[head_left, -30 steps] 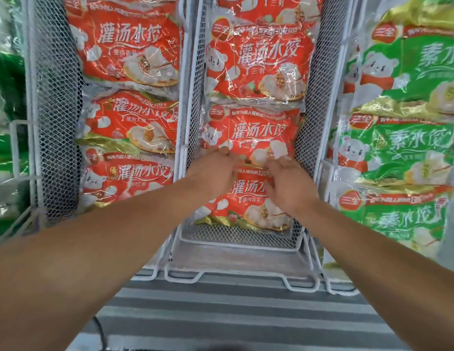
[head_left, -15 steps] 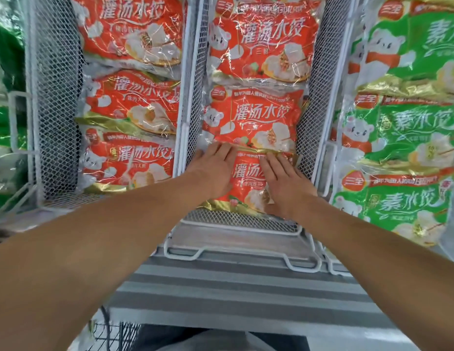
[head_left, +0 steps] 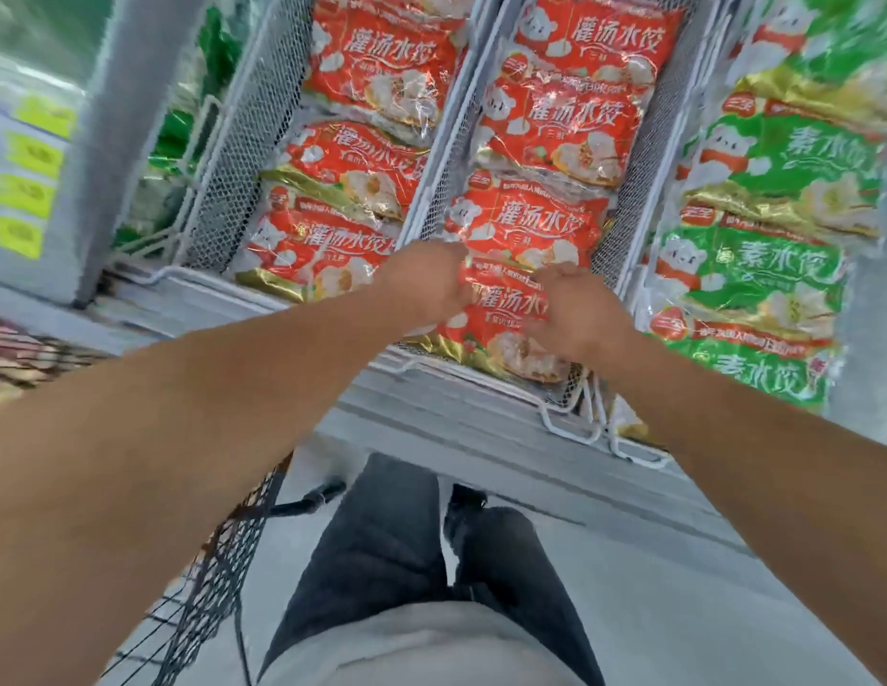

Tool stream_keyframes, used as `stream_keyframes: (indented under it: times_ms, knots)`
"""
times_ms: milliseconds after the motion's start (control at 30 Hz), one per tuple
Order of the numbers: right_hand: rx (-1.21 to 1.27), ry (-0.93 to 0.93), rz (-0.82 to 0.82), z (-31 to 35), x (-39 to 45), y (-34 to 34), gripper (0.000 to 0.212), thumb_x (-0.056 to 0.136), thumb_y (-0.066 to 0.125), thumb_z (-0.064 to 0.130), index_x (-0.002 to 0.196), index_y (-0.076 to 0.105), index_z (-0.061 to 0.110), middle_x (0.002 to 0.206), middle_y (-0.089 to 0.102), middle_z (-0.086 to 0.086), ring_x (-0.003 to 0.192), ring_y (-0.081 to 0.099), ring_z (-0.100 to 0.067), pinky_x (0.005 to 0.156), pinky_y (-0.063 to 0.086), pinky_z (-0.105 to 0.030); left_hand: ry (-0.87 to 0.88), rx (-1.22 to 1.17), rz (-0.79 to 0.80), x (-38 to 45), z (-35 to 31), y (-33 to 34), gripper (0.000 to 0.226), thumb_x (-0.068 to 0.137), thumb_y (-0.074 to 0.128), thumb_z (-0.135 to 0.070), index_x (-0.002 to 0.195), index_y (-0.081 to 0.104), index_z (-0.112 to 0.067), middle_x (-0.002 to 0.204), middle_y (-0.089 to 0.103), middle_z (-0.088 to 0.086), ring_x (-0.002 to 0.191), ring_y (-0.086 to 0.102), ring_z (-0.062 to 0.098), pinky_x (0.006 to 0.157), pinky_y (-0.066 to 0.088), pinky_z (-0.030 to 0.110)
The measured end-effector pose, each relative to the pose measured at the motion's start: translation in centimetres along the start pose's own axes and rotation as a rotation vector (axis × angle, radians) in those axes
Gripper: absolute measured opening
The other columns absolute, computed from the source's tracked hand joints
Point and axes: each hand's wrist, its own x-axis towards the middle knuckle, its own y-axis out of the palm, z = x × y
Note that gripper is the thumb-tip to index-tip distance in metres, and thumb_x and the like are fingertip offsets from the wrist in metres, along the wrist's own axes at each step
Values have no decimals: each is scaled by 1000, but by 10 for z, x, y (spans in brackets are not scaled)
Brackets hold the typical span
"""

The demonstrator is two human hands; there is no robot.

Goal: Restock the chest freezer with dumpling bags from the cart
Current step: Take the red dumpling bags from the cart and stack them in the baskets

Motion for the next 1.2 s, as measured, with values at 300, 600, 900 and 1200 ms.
stream_keyframes:
  times_ms: [300, 600, 900, 1200]
  knots:
    - [-7, -224, -201, 93, -85, -27, 52, 92, 62, 32, 135, 52, 5, 135, 54, -21, 122, 52, -37, 98, 45, -41, -275, -250, -383, -166, 22, -13, 51, 92, 60, -34, 138, 54, -12, 132, 61, 15, 121, 56, 36, 98, 48, 45]
    - [-134, -498, -234, 258, -144, 13, 53, 88, 61, 26, 135, 51, 5, 132, 52, -20, 120, 49, -39, 97, 43, -42, -612, -383, -540, -356, 117, 37, 53, 93, 58, -32, 141, 50, -12, 132, 61, 14, 119, 57, 33, 93, 48, 36]
    - [-231, -695, -136, 426, -187, 115, 50, 91, 61, 28, 137, 52, 9, 135, 50, -15, 118, 53, -34, 93, 45, -38, -812, -531, -638, -514, 223, 121, 50, 92, 61, -35, 136, 54, -14, 125, 64, 12, 114, 58, 33, 86, 48, 36]
    - [-281, -736, -2, 501, -165, 181, 53, 90, 64, 29, 137, 50, 10, 137, 49, -10, 119, 53, -30, 96, 47, -38, -946, -741, -641, -554, 288, 171, 46, 92, 61, -31, 134, 56, -12, 124, 66, 11, 113, 60, 33, 87, 49, 36]
